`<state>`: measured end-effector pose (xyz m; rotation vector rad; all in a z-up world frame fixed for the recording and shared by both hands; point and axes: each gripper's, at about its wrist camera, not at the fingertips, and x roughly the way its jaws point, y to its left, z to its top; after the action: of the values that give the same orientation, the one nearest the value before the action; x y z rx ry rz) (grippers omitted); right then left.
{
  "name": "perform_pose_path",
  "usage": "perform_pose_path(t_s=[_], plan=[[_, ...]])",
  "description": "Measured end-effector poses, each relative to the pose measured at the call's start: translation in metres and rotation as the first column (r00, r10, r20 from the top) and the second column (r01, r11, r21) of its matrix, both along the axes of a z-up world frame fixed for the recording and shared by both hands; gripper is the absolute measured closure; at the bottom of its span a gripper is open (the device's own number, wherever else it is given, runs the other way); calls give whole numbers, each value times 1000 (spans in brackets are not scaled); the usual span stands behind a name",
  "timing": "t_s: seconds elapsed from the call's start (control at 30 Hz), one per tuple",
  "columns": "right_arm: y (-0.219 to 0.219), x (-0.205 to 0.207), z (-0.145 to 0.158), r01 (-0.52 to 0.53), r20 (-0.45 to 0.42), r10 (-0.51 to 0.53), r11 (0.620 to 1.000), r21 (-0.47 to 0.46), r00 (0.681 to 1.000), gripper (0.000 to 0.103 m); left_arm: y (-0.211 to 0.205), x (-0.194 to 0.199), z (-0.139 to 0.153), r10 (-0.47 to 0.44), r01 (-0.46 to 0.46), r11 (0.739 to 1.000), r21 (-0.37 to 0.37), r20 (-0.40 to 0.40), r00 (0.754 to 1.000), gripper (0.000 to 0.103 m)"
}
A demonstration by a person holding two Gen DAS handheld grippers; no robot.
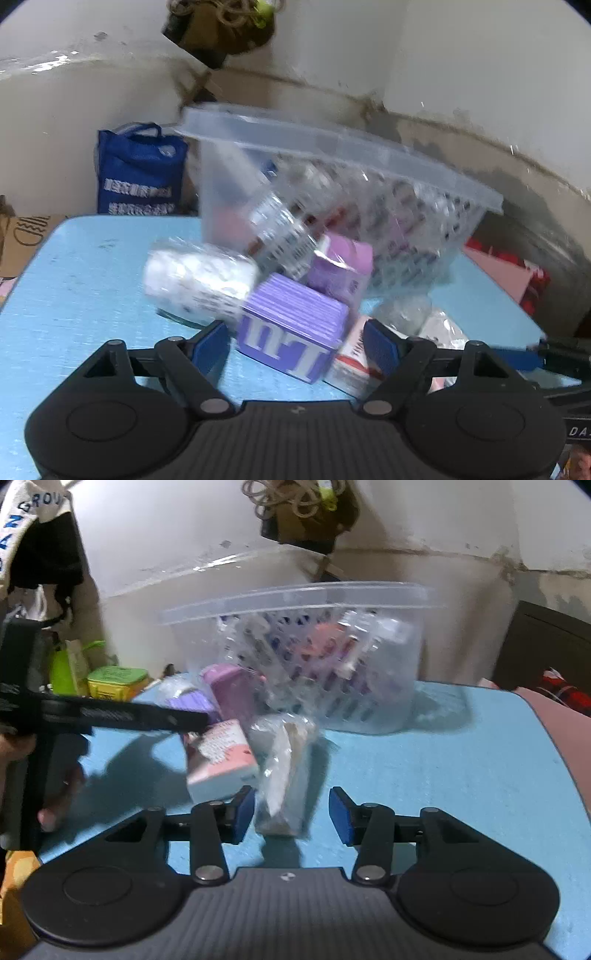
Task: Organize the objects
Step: 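Grasp the clear bag with a tan item with the right gripper while the left grasps the purple LU box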
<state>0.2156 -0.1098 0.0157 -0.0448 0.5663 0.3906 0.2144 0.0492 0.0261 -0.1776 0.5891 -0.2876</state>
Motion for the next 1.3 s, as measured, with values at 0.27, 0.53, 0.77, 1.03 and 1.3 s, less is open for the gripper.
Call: perform_pose_path(t_s=[0.27, 0.53, 0.77, 1.03, 1.3], plan=[[7, 11, -4, -8, -31, 7, 1000, -30, 1000, 66, 6, -14, 3, -35, 35, 999, 12, 22, 999, 32], [-5, 12, -2, 3, -29, -4, 999, -40, 1000, 65, 6, -5, 2, -24, 24, 1000, 2, 19, 1000, 31], [-3, 17, -1, -10, -34, 8, 999, -54, 999, 67, 15, -14, 1, -16, 18, 999, -41, 38, 999, 39], [-17, 6, 3, 18, 57, -20, 999, 32, 998, 68, 39, -42, 1, -53, 91, 977, -195, 191, 980, 39], [-26, 0, 4, 57, 103, -66, 995, 88, 992, 68, 31, -49, 1, -83, 124, 978, -170, 228, 970, 39]])
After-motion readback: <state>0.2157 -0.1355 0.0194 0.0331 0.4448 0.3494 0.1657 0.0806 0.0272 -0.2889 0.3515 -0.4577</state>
